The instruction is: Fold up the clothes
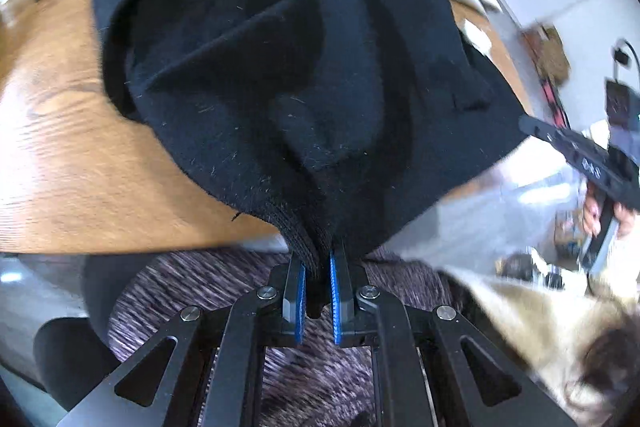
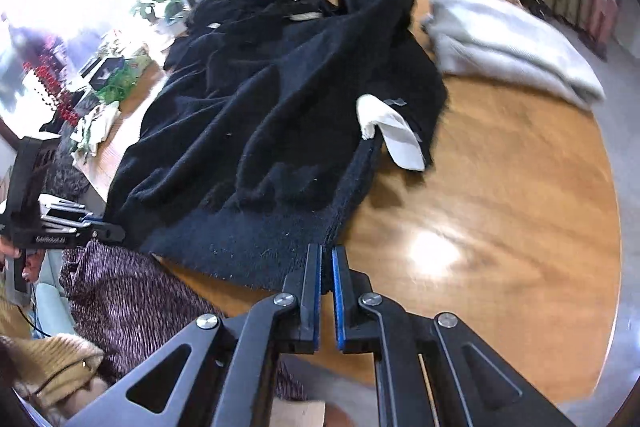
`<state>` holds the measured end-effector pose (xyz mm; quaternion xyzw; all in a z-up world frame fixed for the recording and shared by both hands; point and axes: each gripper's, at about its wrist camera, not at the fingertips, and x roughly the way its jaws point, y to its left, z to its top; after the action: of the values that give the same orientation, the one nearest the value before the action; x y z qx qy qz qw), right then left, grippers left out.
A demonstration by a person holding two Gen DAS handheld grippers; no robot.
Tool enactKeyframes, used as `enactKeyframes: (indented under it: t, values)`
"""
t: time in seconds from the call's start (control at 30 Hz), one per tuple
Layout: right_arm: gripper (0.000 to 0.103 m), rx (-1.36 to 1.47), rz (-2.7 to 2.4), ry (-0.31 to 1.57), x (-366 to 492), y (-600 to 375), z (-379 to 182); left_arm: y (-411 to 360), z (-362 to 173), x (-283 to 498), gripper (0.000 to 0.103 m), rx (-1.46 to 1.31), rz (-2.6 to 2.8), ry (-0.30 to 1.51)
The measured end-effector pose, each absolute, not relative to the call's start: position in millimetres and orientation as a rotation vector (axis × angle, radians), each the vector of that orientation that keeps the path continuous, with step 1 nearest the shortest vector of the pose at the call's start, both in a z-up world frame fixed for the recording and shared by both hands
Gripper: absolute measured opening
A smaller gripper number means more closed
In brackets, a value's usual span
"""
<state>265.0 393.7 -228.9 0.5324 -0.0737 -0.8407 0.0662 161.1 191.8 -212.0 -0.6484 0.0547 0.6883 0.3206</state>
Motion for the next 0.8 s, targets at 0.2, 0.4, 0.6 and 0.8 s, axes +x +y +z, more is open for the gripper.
enactKeyframes:
  t: [0.2, 0.4, 0.6, 0.8]
  values:
    - [0.014, 1.774, -2.491, -0.228, 275, 399, -255, 166, -230, 144, 0.013, -1.807, 1.739, -0.016]
    - [0.043, 1.645, -2.623, -0.160, 256, 413, -212, 131, -194, 118, 0.037, -1.768, 1.867, -0.149]
    - [0.051, 1.456, -2.664, -0.034, 198, 390, -182, 152, -152, 50, 0.041, -1.499, 2.266, 0.016]
    - [0.051, 1.379, -2.614, 0.015, 102, 345, -195, 215, -179, -32, 0.010, -1.411, 2.305, 0.321]
